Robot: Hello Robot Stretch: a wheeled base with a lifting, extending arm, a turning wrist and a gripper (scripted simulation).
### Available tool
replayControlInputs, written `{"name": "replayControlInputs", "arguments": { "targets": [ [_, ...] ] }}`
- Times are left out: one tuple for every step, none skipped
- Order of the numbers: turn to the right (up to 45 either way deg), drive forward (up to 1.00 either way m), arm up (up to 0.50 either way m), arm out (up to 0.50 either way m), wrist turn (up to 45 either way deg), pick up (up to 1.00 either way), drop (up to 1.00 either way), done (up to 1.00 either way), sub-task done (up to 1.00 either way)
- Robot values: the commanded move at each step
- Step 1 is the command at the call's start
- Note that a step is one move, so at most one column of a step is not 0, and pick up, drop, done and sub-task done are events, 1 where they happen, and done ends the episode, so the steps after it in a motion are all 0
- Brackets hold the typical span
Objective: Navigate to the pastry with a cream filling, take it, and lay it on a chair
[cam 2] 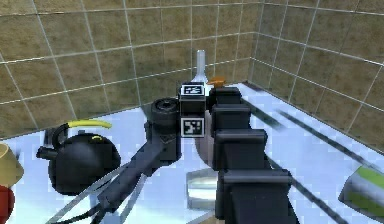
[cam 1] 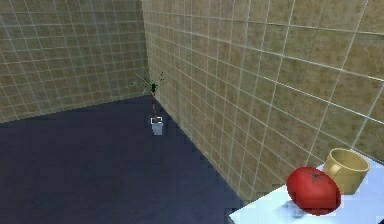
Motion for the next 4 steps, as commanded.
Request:
{"name": "replayControlInputs", "arguments": {
  "targets": [
    [0.0,0.00,0.00,-0.14,0.0,0.00,0.00,0.00,0.00],
    [-45.0,0.00,0.00,0.00,0.0,0.00,0.00,0.00,0.00],
    [-33.0,0.00,0.00,0.00,0.0,0.00,0.00,0.00,0.00],
    [0.0,0.10,0.00,0.00,0.0,0.00,0.00,0.00,0.00]
  ]
}}
